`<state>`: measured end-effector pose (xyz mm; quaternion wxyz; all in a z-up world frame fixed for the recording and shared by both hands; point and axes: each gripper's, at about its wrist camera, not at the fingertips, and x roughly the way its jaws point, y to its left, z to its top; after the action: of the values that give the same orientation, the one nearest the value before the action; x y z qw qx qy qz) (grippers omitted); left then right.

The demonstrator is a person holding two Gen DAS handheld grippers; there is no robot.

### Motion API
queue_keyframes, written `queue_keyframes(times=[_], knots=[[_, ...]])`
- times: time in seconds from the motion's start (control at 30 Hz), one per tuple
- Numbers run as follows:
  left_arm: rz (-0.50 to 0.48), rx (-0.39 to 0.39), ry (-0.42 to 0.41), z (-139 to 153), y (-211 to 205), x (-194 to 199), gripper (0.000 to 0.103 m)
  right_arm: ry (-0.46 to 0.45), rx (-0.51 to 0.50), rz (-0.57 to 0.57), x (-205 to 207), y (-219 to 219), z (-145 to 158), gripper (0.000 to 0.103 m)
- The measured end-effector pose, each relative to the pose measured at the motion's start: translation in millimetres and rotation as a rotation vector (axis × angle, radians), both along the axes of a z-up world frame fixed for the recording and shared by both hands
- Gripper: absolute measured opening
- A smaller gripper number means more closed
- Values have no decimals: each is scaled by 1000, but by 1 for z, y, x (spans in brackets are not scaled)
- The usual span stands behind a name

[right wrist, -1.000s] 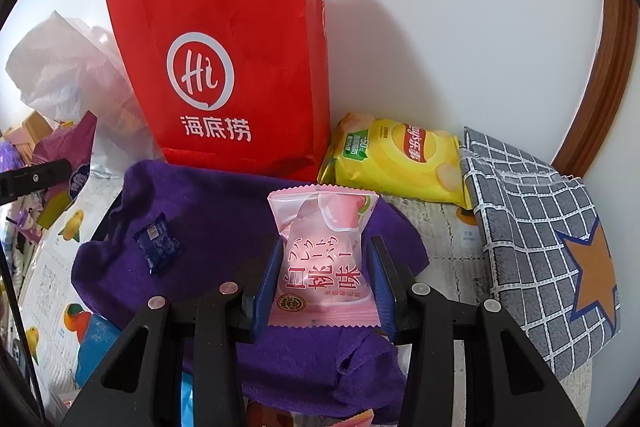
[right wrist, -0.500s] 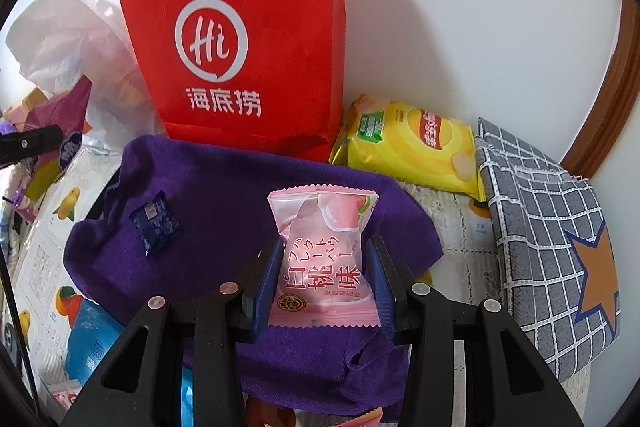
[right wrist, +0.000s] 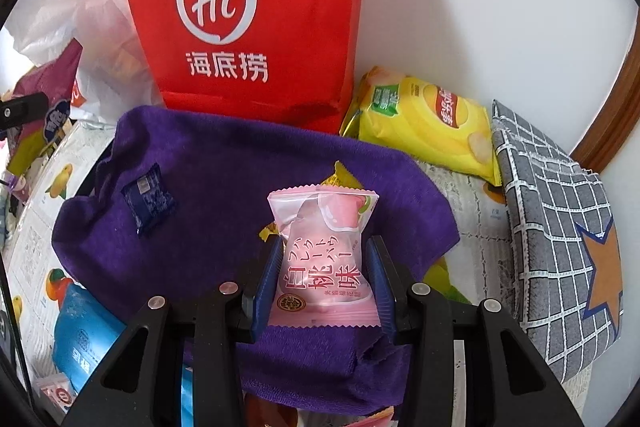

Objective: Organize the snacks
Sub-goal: 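Lower the pink wrapped snack onto the purple towel and open the right tool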

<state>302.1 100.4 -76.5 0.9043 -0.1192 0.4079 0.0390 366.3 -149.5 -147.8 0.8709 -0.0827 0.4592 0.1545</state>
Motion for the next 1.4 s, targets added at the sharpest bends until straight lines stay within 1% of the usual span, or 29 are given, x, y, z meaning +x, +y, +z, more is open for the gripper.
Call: queue_keyframes(times=[0.5,0.93,1.2,1.3,1.37,1.4], knots=[[-1,2,8,-1,0,1,62,64,-33,10,6,5,-18,43],[-5,11,54,-9,-5,8,62,81,-47,12,6,8,-25,44],[-5,21,102,-19,-9,13,63,71,-54,8,5,7,-20,45],[-2,25,136,-26,-11,17,63,46,-57,0,2,5,-11,45],[-3,25,159,-32,-12,19,63,26,-48,-2,-2,3,-3,46],[-2,27,171,-34,-13,20,63,10,-40,-3,-5,2,3,48]])
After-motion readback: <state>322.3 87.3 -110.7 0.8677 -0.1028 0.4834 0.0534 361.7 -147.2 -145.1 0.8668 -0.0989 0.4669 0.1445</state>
